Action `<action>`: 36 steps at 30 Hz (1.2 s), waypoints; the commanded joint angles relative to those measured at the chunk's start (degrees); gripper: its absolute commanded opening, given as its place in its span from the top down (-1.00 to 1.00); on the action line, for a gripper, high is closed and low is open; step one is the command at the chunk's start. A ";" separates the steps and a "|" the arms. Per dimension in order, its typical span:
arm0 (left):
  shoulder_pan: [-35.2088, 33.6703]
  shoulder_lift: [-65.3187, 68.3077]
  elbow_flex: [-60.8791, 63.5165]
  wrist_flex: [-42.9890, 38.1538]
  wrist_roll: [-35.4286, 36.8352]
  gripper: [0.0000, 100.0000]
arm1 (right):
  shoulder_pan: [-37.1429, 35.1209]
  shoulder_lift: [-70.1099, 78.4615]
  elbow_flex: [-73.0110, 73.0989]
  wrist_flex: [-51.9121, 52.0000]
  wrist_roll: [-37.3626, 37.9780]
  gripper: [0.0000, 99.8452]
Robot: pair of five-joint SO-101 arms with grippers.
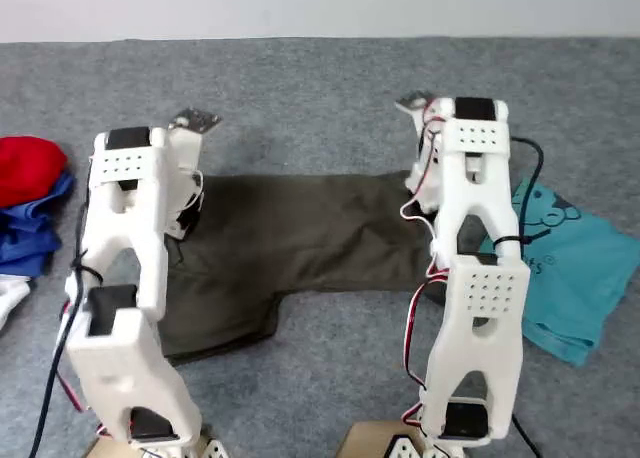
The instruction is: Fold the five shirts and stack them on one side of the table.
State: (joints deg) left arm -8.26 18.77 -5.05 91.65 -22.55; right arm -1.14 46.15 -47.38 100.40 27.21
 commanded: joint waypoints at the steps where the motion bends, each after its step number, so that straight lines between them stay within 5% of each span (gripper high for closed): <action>1: 1.93 -8.97 -0.04 2.90 -0.53 0.99 | -3.12 -9.80 -1.14 2.59 0.44 0.98; 9: -3.34 -21.10 0.31 6.68 -0.09 0.99 | -10.95 -21.93 13.10 2.51 -0.97 0.98; 21: -41.23 -23.38 0.31 3.43 1.14 0.99 | -29.85 -25.01 19.78 1.63 -0.79 0.98; 29: -56.00 -21.89 2.33 -0.53 -6.68 0.99 | -45.41 -25.36 24.88 -0.04 1.85 0.97; 36: -64.35 -13.01 2.51 -0.62 -8.26 0.99 | -54.64 -25.01 27.60 -3.38 3.34 0.55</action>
State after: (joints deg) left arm -69.80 3.91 -1.71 91.91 -30.11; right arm -51.78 25.41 -19.52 98.02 29.58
